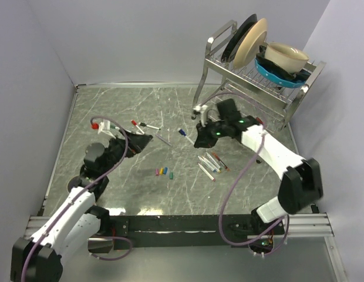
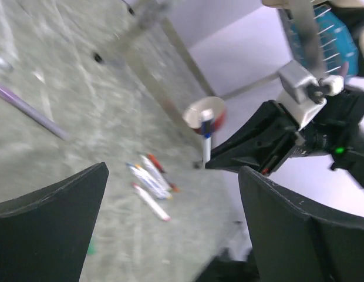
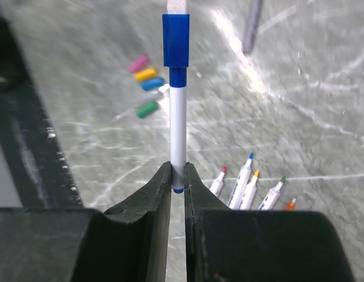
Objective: Open the pen caps
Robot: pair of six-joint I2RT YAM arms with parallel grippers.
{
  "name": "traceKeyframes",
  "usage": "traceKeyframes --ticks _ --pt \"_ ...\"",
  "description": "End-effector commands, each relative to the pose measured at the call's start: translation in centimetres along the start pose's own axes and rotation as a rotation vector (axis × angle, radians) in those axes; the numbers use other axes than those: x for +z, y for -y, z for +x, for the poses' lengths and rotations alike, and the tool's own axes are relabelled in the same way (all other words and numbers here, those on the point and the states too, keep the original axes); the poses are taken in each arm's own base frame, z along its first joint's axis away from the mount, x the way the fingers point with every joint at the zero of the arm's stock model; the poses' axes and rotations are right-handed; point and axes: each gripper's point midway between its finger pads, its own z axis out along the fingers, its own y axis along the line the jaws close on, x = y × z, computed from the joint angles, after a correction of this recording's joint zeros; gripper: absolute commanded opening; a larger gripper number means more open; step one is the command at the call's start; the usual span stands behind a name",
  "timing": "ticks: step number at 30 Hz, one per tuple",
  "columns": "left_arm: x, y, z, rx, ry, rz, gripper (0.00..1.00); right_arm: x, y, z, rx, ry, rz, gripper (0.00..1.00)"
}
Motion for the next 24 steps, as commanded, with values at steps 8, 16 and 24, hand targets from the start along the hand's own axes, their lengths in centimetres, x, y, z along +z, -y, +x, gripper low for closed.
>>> traceKeyframes --ticks 8,16,24 --pt "4.2 11.1 0.6 -0.161 0.065 0.272 0.99 -2.2 -4.2 -0.5 -0.016 0.127 -0.257 0.00" --pt "7.6 7.6 3.5 -0.159 0.026 0.026 0.82 -2.2 -4.8 -0.5 0.000 0.128 -0.296 0.00" --pt "10.0 7.4 6.6 -0.158 -0.063 -0.028 0.68 -1.7 -4.3 -0.2 0.017 0.113 -0.291 0.00"
